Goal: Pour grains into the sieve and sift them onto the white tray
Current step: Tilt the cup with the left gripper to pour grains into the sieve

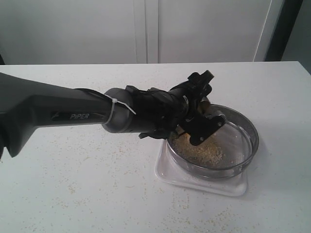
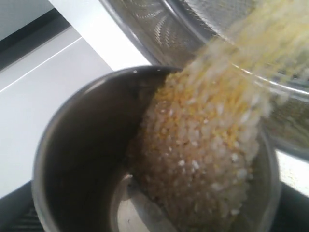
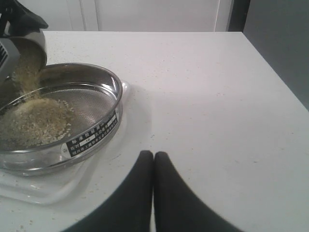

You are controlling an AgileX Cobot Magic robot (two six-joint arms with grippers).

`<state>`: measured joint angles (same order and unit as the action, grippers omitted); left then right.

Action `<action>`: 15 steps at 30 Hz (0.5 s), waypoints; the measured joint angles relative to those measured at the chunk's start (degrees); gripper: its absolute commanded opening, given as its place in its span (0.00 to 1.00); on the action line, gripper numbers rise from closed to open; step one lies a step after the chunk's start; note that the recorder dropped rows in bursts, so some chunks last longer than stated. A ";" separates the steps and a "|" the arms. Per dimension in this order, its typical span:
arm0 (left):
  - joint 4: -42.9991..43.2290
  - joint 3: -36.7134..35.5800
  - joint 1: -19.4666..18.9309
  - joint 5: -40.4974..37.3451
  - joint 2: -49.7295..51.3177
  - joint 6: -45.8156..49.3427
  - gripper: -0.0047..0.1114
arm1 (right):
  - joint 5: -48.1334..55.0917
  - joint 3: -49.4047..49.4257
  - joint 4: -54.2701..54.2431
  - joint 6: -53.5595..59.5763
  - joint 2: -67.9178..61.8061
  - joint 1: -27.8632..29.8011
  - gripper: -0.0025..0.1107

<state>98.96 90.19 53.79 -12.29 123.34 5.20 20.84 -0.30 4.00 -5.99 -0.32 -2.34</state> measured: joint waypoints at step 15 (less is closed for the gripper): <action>0.00 2.27 1.58 -4.18 0.74 3.96 0.04 | 0.00 0.00 0.00 0.00 0.00 0.00 0.02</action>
<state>98.96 92.46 55.37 -16.47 124.08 9.16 20.84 -0.30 4.00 -5.99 -0.32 -2.34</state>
